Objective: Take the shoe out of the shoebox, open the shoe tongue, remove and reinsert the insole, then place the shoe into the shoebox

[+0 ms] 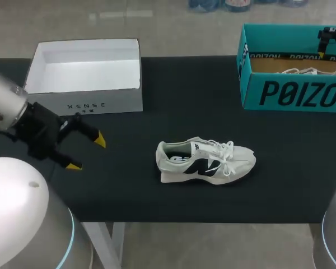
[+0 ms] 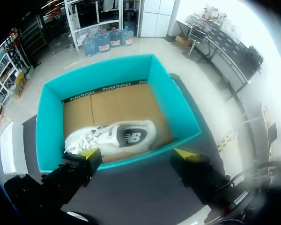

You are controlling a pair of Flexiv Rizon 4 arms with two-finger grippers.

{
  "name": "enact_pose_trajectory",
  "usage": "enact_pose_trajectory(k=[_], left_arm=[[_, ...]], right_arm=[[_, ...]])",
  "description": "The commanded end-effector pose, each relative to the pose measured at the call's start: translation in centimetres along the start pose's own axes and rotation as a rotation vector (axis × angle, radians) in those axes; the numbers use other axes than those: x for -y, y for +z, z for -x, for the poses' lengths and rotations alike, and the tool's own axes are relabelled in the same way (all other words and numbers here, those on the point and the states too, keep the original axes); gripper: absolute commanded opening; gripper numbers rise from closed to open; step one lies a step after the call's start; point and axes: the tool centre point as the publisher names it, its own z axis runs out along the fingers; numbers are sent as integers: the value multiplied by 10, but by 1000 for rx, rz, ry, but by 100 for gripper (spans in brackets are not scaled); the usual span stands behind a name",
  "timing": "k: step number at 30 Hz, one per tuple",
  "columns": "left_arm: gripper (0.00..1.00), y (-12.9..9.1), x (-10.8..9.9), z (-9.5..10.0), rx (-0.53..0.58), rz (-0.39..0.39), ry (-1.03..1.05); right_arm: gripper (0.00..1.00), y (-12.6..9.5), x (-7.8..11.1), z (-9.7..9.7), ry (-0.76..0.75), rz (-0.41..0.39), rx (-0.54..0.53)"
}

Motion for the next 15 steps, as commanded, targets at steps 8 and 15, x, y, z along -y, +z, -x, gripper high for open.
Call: enact_pose_trajectory(k=[8, 15], left_arm=[[100, 0, 2, -3, 16, 5, 2], [100, 28, -6, -13, 254, -261, -443]], right_arm=[[100, 0, 1, 0, 0, 2, 0], [100, 0, 1, 0, 0, 2, 0]])
